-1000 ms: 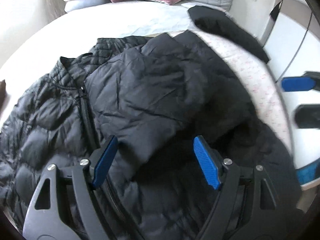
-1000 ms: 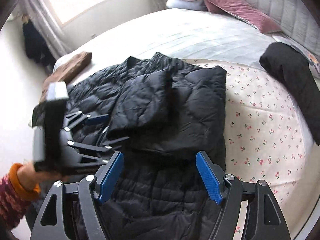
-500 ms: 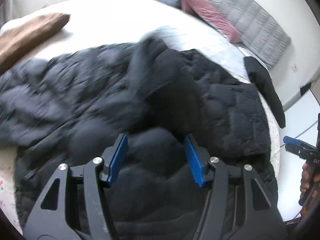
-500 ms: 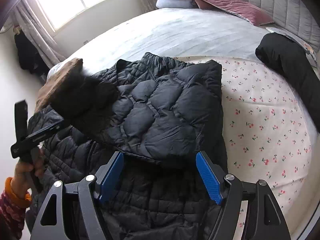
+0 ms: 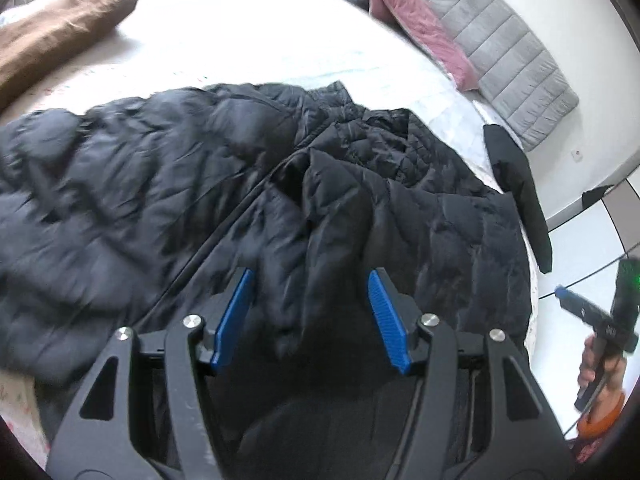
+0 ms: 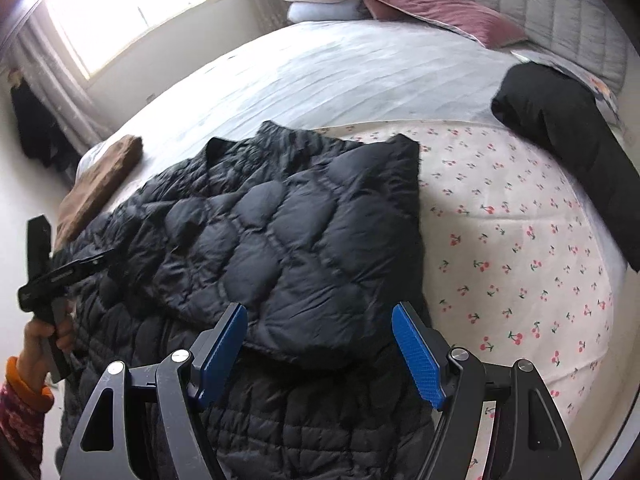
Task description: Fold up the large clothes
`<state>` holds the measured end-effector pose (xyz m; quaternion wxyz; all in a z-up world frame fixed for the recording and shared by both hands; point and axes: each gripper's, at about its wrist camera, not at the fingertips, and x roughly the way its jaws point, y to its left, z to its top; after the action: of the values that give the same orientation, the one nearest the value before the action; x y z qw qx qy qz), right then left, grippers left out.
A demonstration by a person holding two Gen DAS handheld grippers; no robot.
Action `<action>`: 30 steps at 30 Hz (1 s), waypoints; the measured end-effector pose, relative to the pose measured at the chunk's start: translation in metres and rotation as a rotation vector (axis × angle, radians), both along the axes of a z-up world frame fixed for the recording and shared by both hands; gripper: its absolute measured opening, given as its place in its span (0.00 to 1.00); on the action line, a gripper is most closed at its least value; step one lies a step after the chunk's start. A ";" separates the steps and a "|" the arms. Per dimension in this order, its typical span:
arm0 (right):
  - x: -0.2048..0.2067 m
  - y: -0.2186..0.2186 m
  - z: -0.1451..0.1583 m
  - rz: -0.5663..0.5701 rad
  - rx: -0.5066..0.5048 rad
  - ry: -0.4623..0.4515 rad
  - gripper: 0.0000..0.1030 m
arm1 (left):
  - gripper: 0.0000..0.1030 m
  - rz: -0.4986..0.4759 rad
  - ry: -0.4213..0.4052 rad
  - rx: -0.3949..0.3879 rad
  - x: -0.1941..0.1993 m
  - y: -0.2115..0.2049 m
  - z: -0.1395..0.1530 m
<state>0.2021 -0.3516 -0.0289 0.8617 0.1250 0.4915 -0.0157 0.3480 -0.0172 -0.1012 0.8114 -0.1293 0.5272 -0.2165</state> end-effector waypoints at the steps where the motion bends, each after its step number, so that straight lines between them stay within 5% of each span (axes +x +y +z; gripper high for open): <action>1: 0.001 -0.006 -0.002 -0.016 0.012 0.001 0.74 | 0.59 0.005 0.023 -0.016 0.008 -0.003 -0.004; 3: 0.002 -0.015 -0.004 -0.037 0.023 0.001 0.74 | 0.39 0.015 0.058 -0.074 0.015 -0.005 -0.007; 4: 0.003 -0.019 -0.006 -0.047 0.022 0.000 0.74 | 0.14 0.001 0.070 -0.118 0.015 -0.006 -0.007; 5: 0.004 -0.023 -0.008 -0.055 0.021 -0.001 0.74 | 0.11 -0.010 0.060 -0.156 0.011 -0.005 -0.002; 9: 0.013 -0.041 -0.025 -0.109 0.039 -0.009 0.74 | 0.09 0.018 -0.065 -0.162 -0.020 0.009 0.017; 14: 0.040 -0.068 -0.050 -0.182 0.172 -0.018 0.74 | 0.09 0.024 -0.044 -0.034 -0.028 0.017 0.001; 19: 0.073 -0.097 -0.075 -0.303 0.357 -0.035 0.73 | 0.09 0.011 -0.028 -0.048 -0.023 0.014 -0.002; 21: 0.084 -0.102 -0.082 -0.305 0.408 -0.038 0.46 | 0.09 -0.002 -0.028 -0.052 -0.022 0.008 -0.002; 22: 0.090 -0.101 -0.083 -0.284 0.424 -0.041 0.14 | 0.09 -0.007 -0.030 -0.054 -0.022 0.006 -0.002; 27: 0.089 -0.117 -0.066 -0.267 0.438 -0.147 0.08 | 0.09 -0.046 -0.039 -0.139 -0.027 -0.006 -0.001; 30: 0.088 -0.135 -0.068 -0.314 0.352 -0.120 0.11 | 0.09 -0.081 -0.021 -0.099 -0.029 -0.028 -0.014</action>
<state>0.2900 -0.4868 -0.0973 0.8413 0.3487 0.4093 -0.0561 0.3185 -0.0450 -0.1149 0.8001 -0.1457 0.5121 -0.2763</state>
